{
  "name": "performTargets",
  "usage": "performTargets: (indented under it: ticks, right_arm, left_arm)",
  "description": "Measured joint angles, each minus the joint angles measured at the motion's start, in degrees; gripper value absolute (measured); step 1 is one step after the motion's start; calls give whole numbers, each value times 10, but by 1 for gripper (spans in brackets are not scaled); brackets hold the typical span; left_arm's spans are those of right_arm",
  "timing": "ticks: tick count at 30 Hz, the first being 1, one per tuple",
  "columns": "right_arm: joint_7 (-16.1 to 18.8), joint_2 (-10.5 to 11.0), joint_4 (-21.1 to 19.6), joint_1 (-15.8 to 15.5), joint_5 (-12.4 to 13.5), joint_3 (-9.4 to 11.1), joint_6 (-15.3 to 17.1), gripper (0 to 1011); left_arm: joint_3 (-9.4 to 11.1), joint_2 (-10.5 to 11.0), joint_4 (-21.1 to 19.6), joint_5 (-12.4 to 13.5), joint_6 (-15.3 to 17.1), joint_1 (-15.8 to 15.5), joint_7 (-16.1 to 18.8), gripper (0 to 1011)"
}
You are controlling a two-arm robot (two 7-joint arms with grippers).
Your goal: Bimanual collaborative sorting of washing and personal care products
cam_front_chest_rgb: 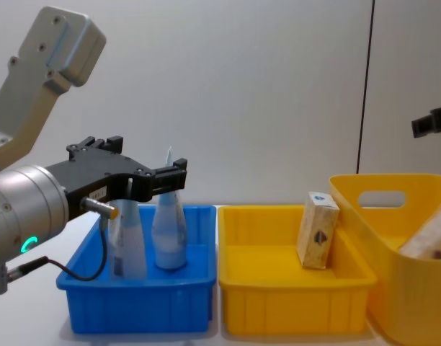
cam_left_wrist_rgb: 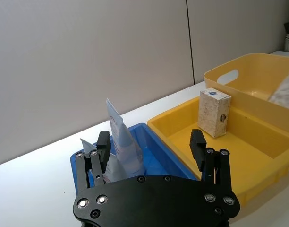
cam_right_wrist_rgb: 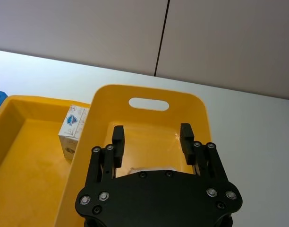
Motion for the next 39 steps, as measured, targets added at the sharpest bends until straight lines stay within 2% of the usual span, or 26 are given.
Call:
performTargets:
  ticks: [1, 4, 5, 8, 12, 24, 32, 39]
  right_arm:
    - [0, 0, 0, 0, 0, 0, 0, 726]
    - [0, 0, 0, 0, 0, 0, 0, 768]
    - [0, 0, 0, 0, -1, 0, 1, 833]
    - [0, 0, 0, 0, -1, 0, 1, 930]
    - [-1, 1, -1, 0, -1, 0, 1, 1003]
    - [-1, 1, -1, 1, -1, 0, 1, 1003]
    - [-1, 1, -1, 1, -2, 0, 1, 1004]
    - [-1, 1, -1, 1, -2, 0, 1, 1003]
  left_arm:
    - [0, 0, 0, 0, 0, 0, 0, 1001]
    - [0, 0, 0, 0, 0, 0, 0, 1001]
    - [0, 0, 0, 0, 0, 0, 0, 1001]
    - [0, 0, 0, 0, 0, 0, 0, 1001]
    - [0, 0, 0, 0, 0, 0, 0, 1001]
    - [4, -1, 11, 11, 7, -7, -1, 1001]
    - [14, -11, 53, 35, 37, -34, 2, 1001]
    - [15, -23, 82, 50, 56, -50, 17, 1002]
